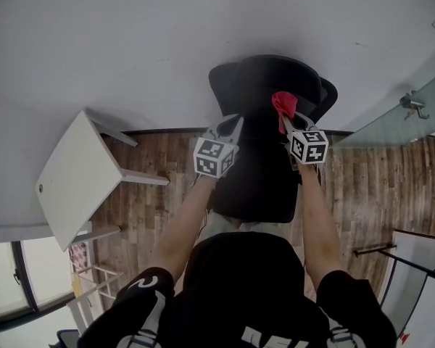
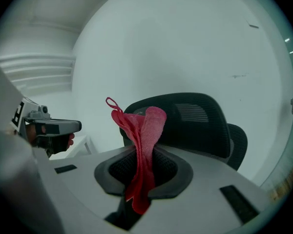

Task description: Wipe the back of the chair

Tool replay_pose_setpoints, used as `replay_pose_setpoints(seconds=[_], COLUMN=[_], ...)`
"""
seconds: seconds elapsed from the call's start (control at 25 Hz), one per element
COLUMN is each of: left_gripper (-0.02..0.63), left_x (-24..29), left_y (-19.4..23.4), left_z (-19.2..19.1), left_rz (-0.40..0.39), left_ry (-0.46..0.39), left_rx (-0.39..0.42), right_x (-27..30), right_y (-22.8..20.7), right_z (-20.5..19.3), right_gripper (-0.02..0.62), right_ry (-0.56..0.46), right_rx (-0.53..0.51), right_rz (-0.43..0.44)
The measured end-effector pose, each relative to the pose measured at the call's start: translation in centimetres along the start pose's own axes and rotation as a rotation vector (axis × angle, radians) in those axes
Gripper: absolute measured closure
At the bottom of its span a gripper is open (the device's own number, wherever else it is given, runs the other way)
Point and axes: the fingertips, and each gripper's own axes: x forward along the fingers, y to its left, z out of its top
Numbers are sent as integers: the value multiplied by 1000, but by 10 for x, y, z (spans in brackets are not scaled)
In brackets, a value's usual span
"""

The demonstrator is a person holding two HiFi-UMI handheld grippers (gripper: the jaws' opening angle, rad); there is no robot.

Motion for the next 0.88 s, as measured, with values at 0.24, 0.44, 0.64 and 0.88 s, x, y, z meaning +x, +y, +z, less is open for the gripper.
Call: replay_pose_setpoints(seconds=[0.24, 0.44, 0.64, 0.88], left_gripper=[581, 581, 581, 581], left_x=[-17, -22, -20, -22], left_y=[46, 86, 117, 151], left_z=[-22, -59, -88, -113], left_rz=[72, 145, 144, 136], left_ry=[-4, 17, 28, 42], left_rx=[19, -3, 1, -6], right_x=[43, 77, 121, 165], right_y=[44, 79, 100, 120], right_z=[-18, -38, -58, -80], right_gripper=[523, 522, 518, 529], right_ry=[18, 30, 42, 54], right_rx=[-32, -62, -68, -89], right_rz=[74, 150, 174, 177])
